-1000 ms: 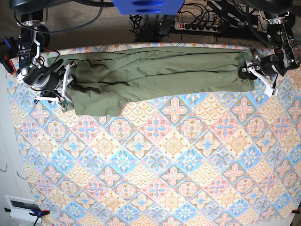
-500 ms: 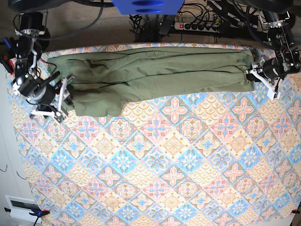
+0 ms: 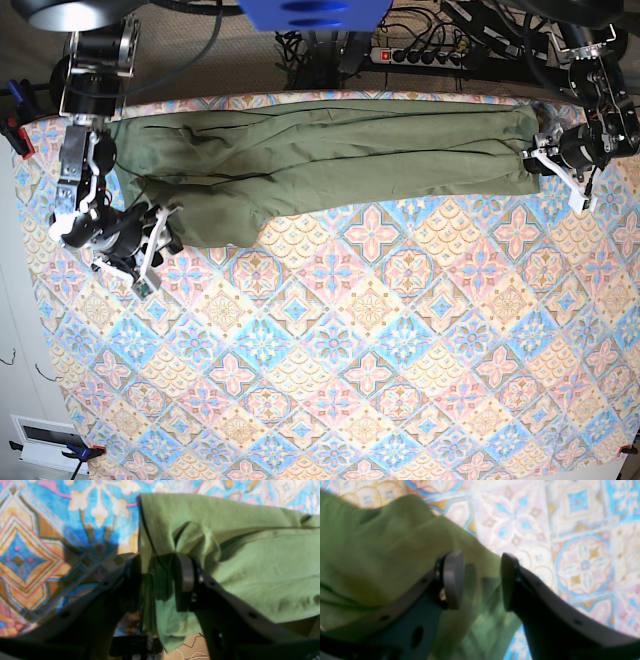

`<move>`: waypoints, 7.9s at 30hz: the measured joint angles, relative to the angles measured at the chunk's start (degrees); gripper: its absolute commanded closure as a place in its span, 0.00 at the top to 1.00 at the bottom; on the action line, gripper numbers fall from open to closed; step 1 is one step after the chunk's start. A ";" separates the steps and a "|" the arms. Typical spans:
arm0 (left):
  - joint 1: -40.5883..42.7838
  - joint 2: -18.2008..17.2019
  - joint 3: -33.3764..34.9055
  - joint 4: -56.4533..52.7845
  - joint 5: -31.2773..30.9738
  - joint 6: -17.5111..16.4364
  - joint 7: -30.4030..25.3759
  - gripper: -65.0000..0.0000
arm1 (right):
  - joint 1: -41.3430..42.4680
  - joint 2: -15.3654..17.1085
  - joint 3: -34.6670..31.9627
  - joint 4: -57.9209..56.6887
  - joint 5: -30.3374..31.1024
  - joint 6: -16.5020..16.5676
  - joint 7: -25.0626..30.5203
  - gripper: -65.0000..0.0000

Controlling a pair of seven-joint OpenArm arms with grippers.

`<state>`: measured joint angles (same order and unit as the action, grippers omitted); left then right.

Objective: Layout the t-shirt on the table in an organized manner, then fold the t-shirt properly
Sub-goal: 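Pull the shirt end with the right gripper to tighten the folded strip, then regrasp the strip end with the right gripper and pull it taut, then push the left gripper's strip end toward the right gripper, folding it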

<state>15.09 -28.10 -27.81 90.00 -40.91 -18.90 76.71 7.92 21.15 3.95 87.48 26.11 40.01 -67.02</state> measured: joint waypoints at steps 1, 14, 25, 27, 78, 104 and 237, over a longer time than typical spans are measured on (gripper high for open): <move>-0.02 0.00 0.00 0.00 -0.04 -0.02 0.02 0.35 | 1.11 0.11 0.09 -2.67 -0.35 -0.11 0.39 0.37; -0.96 0.00 -0.07 0.04 -0.17 0.00 -0.20 0.35 | 4.28 0.28 0.33 -21.55 0.07 -0.04 7.74 0.42; -1.07 0.00 -0.07 0.04 -0.07 -0.02 -0.20 0.35 | 2.29 1.29 -4.28 -20.55 0.70 -0.68 10.08 0.29; -1.09 0.00 -0.07 0.04 -0.07 -0.02 -0.17 0.35 | 2.21 1.05 -5.20 -20.35 0.94 -0.66 10.34 0.17; -1.88 0.15 -0.09 0.11 0.02 -0.22 0.02 0.35 | -32.68 4.13 13.81 24.85 24.65 -0.15 -6.32 0.15; -1.88 0.17 -0.07 0.11 -0.07 -0.22 -0.02 0.35 | -14.88 -6.86 -8.98 23.45 -8.15 -0.15 1.51 0.55; -11.76 14.97 -3.08 2.27 -1.51 -3.43 3.87 0.00 | -27.02 -2.91 4.79 24.65 3.37 -0.15 2.54 0.30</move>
<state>3.33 -13.13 -30.89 92.27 -42.41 -22.33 80.58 -19.09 18.24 8.73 112.14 29.47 39.86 -64.49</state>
